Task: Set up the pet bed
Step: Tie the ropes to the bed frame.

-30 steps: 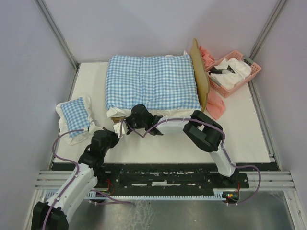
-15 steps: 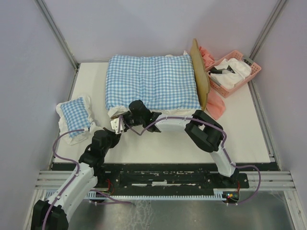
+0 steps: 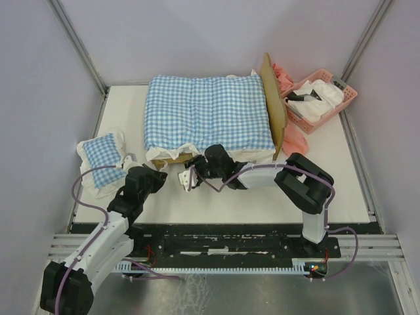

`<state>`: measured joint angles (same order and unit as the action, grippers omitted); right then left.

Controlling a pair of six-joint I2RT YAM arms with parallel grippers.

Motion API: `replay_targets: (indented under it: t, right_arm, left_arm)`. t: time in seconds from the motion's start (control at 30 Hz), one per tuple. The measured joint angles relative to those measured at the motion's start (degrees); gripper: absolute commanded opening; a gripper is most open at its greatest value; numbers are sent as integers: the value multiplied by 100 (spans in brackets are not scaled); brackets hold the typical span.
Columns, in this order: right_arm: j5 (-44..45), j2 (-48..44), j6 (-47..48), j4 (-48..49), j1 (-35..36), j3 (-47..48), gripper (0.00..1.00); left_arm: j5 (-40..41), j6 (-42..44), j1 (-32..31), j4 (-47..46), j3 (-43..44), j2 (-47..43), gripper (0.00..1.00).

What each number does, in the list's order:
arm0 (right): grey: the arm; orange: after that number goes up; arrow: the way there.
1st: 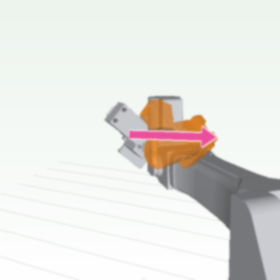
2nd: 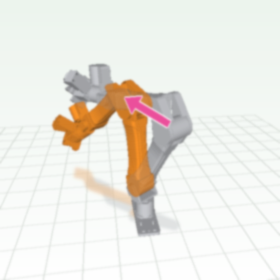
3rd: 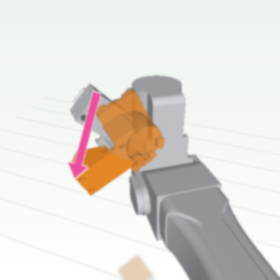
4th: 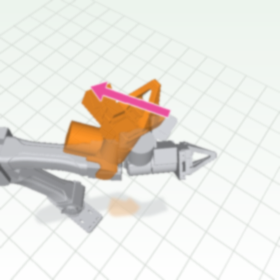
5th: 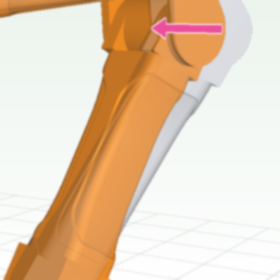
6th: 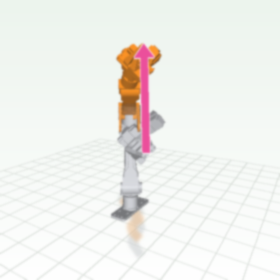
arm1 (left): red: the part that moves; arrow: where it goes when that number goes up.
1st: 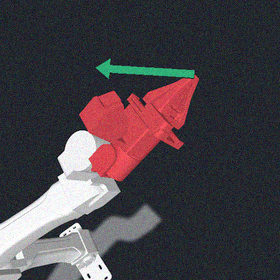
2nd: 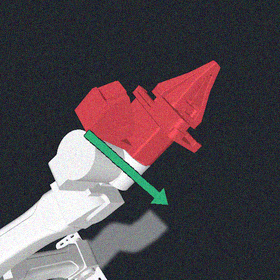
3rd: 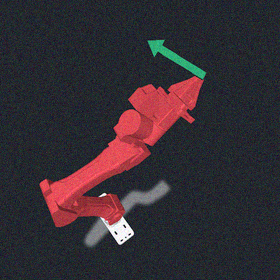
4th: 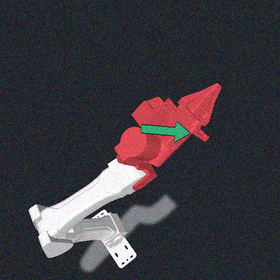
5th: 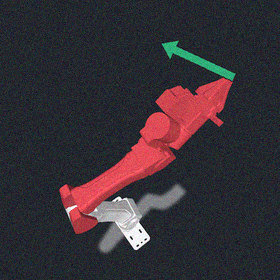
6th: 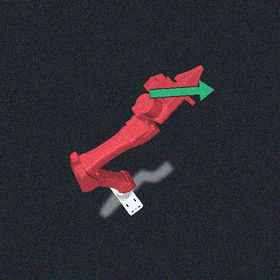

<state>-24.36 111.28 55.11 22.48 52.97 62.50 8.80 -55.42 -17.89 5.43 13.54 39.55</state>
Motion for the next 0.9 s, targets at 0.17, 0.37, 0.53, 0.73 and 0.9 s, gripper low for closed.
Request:
replay_targets:
  t: [0.17,0.37,0.53,0.73,0.9]
  right_arm:
    - [586,-280,992,555,538,-931,56]
    - [1362,55,2433,951,1228,-1012,56]
    - [1926,726,3689,1220,1333,-715,56]
    - [2415,1333,5042,1331,1318,17,58]
    - [2553,1611,5772,1290,1314,525,59]
  left_arm:
    - [-155,48,52,-55,487,304,3]
    - [-299,61,127,-63,564,426,3]
    - [-343,105,177,-15,573,433,3]
    - [-409,109,205,20,625,448,3]
    - [-457,114,216,-37,643,538,3]
